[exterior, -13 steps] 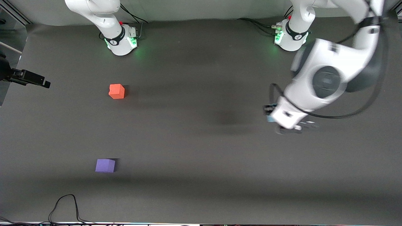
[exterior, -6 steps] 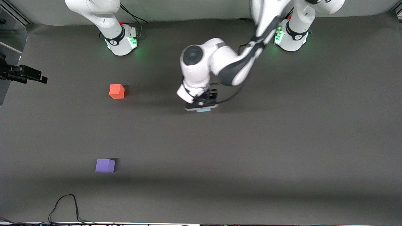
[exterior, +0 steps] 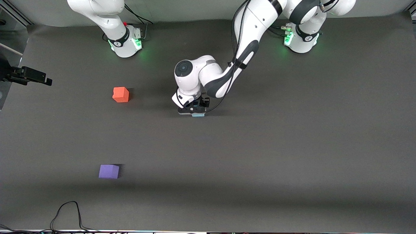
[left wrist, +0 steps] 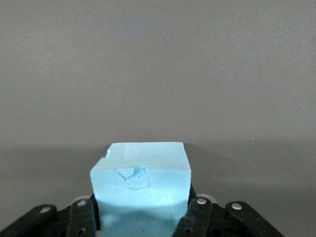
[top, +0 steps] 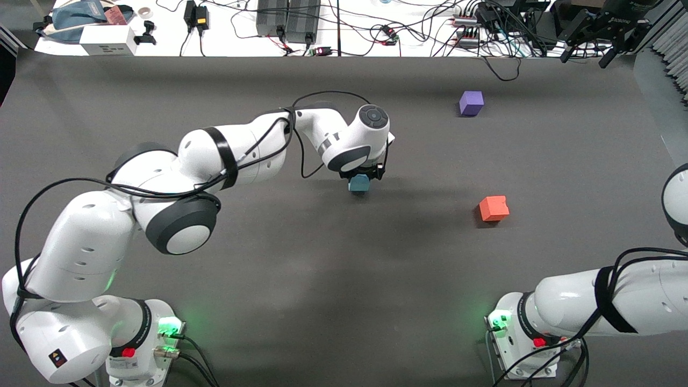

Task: Place blue block between orange and purple blocks
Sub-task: 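Carry the blue block to mid-table and set it down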

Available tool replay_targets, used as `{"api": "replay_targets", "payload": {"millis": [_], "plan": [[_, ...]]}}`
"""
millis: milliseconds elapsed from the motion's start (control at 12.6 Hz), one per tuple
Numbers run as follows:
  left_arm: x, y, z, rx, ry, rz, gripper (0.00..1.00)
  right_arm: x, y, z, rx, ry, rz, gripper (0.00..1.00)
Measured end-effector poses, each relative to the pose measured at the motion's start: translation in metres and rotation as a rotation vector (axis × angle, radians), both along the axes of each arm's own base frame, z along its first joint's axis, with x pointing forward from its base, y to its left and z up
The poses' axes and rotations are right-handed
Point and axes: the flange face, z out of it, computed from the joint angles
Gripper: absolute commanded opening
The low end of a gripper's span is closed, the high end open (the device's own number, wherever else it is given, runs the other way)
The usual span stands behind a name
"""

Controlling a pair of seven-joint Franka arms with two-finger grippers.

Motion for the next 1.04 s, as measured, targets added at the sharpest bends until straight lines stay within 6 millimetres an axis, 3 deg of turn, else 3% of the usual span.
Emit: {"api": "replay_targets", "payload": {"millis": [80,159,239,478,637,717,876,1035], "plan": [[0.001,-0.001,-0.004,-0.010,-0.005,0.000,0.59,0.000,0.000,0.000,0.000,0.000,0.000,1.00],[0.002,-0.001,-0.008,-0.018,-0.010,0.000,0.95,0.000,0.001,0.000,0.000,0.000,0.002,1.00],[0.003,-0.001,-0.008,-0.020,-0.012,-0.001,1.00,0.000,0.003,0.000,-0.005,0.001,0.007,1.00],[0.009,-0.001,-0.003,-0.027,-0.022,0.002,1.00,-0.001,0.029,0.002,-0.056,-0.002,0.066,1.00],[0.028,0.005,0.015,-0.037,-0.032,0.029,1.00,-0.008,0.037,0.004,-0.061,-0.030,0.081,1.00],[0.044,0.014,0.035,-0.048,-0.029,0.051,1.00,-0.014,0.037,0.005,-0.061,-0.037,0.080,1.00],[0.084,0.049,0.098,-0.084,0.014,0.085,1.00,-0.019,0.036,0.004,-0.061,-0.043,0.077,1.00],[0.127,0.112,0.173,-0.110,0.071,0.112,1.00,-0.019,0.035,0.002,-0.061,-0.040,0.076,1.00]]}}
